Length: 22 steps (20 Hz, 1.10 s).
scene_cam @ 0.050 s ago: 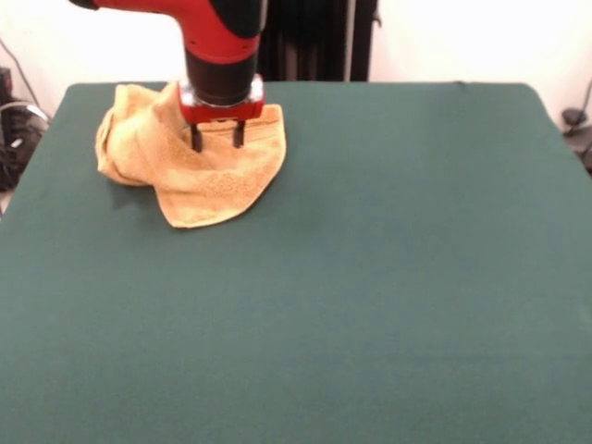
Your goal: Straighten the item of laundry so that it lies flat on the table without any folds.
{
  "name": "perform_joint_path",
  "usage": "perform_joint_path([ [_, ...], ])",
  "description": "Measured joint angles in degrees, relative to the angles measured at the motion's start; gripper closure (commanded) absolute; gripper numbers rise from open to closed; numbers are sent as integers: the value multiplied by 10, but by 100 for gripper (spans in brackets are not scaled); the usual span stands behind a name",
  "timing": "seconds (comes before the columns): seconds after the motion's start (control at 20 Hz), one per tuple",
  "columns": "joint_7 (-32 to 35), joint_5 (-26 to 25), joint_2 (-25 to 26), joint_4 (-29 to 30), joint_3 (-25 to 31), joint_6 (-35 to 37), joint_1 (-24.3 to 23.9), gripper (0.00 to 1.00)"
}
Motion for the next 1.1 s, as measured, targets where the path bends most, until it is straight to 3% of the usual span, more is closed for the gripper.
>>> perform_joint_path([
  [0.85, 0, -17, 13, -13, 0, -1, -14, 0],
  [1.1, 0, -30, 13, -11, -16, -26, 6, 0],
])
